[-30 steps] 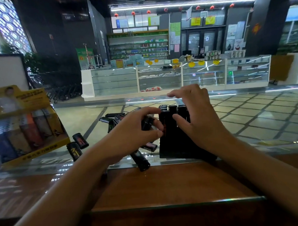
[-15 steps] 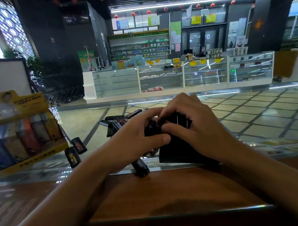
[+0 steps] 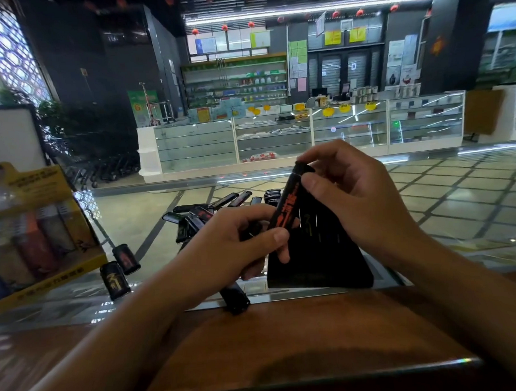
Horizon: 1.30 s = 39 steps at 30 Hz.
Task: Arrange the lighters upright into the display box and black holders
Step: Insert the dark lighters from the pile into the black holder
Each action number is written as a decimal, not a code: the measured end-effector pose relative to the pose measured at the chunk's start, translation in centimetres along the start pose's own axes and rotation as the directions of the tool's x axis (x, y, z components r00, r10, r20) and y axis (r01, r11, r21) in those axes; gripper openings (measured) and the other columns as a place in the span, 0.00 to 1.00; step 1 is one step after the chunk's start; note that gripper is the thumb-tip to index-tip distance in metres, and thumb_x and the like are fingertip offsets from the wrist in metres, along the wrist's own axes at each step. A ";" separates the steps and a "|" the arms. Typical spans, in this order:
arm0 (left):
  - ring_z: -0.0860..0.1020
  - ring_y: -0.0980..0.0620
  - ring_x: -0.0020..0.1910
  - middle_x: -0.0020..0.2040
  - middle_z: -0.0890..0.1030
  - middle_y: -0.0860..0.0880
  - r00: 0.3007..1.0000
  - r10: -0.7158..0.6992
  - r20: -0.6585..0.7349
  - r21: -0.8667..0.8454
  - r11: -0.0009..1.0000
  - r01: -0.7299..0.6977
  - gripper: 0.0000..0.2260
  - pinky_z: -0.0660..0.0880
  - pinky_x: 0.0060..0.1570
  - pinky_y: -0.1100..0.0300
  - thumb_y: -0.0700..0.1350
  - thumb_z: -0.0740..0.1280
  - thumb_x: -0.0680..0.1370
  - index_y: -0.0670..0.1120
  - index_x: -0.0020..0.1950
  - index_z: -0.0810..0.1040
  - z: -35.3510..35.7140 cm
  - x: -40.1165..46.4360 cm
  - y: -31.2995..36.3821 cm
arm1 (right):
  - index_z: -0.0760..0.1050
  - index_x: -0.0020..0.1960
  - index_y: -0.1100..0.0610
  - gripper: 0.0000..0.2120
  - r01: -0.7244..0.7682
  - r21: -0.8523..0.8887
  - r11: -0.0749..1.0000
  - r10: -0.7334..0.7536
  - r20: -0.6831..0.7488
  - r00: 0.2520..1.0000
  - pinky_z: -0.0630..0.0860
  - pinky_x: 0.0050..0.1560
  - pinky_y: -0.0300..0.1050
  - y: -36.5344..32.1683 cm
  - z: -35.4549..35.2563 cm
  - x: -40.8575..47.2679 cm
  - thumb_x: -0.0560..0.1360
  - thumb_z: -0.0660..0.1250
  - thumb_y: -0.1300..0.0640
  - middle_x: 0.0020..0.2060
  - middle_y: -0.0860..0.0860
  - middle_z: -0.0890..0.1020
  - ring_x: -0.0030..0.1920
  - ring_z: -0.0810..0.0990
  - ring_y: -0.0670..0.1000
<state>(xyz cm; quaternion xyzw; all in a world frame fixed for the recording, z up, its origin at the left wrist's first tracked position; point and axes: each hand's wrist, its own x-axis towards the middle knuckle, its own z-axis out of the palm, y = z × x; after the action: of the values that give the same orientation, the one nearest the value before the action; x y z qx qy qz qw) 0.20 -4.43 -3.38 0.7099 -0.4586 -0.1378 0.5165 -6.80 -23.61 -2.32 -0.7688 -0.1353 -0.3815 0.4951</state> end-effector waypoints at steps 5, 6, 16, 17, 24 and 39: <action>0.78 0.45 0.36 0.34 0.81 0.50 0.999 0.001 -0.046 0.159 0.987 0.006 0.05 0.79 0.42 0.45 0.45 0.68 0.79 0.52 0.43 0.81 -0.2 0.3 -0.5 | 0.78 0.52 0.46 0.09 0.021 -0.096 0.995 -0.021 0.006 1.000 0.78 0.41 0.51 0.3 -0.4 0.1 0.78 0.69 0.59 0.41 0.45 0.83 0.39 0.78 0.56; 0.78 0.44 0.36 0.34 0.80 0.50 0.999 0.000 -0.037 0.175 0.984 0.006 0.06 0.79 0.45 0.42 0.46 0.68 0.79 0.52 0.42 0.81 -0.2 0.2 -0.5 | 0.79 0.53 0.46 0.09 0.018 -0.101 0.995 -0.016 0.017 1.000 0.78 0.39 0.49 0.4 -0.5 0.2 0.77 0.70 0.59 0.41 0.44 0.82 0.38 0.77 0.56; 0.80 0.47 0.37 0.35 0.81 0.50 1.000 0.022 -0.015 0.308 0.951 -0.016 0.05 0.80 0.46 0.46 0.52 0.70 0.76 0.52 0.45 0.81 0.1 0.2 -0.5 | 0.77 0.58 0.51 0.13 -0.008 -0.095 0.995 0.020 0.124 0.992 0.77 0.41 0.40 0.4 -0.5 -0.1 0.76 0.72 0.60 0.44 0.46 0.83 0.40 0.80 0.42; 0.81 0.48 0.37 0.36 0.81 0.50 0.999 0.027 -0.031 0.329 0.944 -0.015 0.06 0.81 0.46 0.47 0.53 0.72 0.74 0.52 0.45 0.80 0.1 0.2 -0.6 | 0.77 0.57 0.52 0.12 -0.017 -0.093 0.995 0.027 0.115 0.993 0.75 0.40 0.34 0.4 -0.5 -0.2 0.75 0.72 0.60 0.43 0.46 0.82 0.39 0.79 0.39; 0.78 0.55 0.37 0.40 0.80 0.53 0.998 0.064 -0.028 0.466 0.884 -0.044 0.08 0.75 0.38 0.60 0.57 0.69 0.76 0.54 0.48 0.80 0.7 0.1 -0.8 | 0.75 0.52 0.48 0.12 -0.011 -0.107 0.994 0.027 0.149 0.988 0.73 0.37 0.36 0.4 -0.5 -0.2 0.73 0.75 0.55 0.42 0.41 0.82 0.33 0.76 0.41; 0.80 0.61 0.37 0.36 0.80 0.59 0.994 -0.017 -0.112 0.588 0.805 0.080 0.04 0.73 0.40 0.67 0.52 0.68 0.78 0.56 0.51 0.81 -0.8 0.3 -1.2 | 0.78 0.54 0.49 0.11 0.092 -0.306 0.947 -0.099 -0.004 0.995 0.73 0.33 0.34 0.8 -1.3 0.2 0.74 0.73 0.57 0.42 0.42 0.82 0.31 0.75 0.46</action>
<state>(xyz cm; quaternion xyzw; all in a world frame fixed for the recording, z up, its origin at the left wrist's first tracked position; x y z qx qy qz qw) 1.55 -4.12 -4.00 0.8530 -0.4336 0.0346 0.2885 -6.83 -25.13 -2.42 -0.8249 -0.1069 -0.4288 0.3524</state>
